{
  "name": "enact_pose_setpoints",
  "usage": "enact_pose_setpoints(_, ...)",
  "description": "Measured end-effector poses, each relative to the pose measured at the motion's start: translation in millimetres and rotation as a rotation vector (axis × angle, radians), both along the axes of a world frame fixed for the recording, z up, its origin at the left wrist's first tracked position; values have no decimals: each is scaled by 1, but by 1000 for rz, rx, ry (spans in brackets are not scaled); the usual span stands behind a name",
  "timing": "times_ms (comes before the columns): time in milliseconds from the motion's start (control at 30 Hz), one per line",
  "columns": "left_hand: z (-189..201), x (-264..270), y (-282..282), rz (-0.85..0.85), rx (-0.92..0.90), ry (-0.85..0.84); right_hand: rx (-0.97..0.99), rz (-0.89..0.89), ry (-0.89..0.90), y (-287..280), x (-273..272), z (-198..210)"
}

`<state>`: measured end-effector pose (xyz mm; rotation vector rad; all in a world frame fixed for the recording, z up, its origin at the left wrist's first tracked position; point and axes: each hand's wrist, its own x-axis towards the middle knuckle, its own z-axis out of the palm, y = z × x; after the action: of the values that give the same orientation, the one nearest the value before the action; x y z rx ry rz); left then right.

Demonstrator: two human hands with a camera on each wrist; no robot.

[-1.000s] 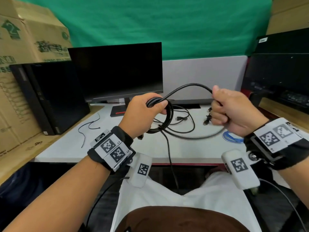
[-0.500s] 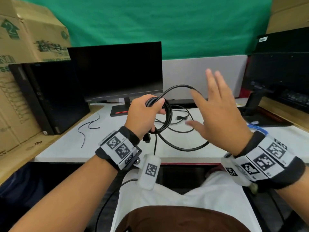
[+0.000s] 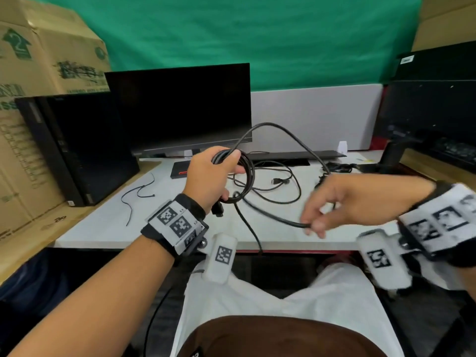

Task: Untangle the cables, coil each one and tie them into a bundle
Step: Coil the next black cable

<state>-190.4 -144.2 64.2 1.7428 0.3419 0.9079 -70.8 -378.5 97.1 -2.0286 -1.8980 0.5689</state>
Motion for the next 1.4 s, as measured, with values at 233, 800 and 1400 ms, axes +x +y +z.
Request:
enact_pose_setpoints(233, -1, 5, -18, -50, 77, 12, 22, -320, -91, -5, 23, -10)
enact_pose_setpoints(800, -10, 11, -43, 41, 235, -145, 414, -408, 829, 51, -53, -41)
enact_pose_setpoints(1400, -3, 10, -22, 244, 607, 91, 326, -393, 167, 9, -5, 1)
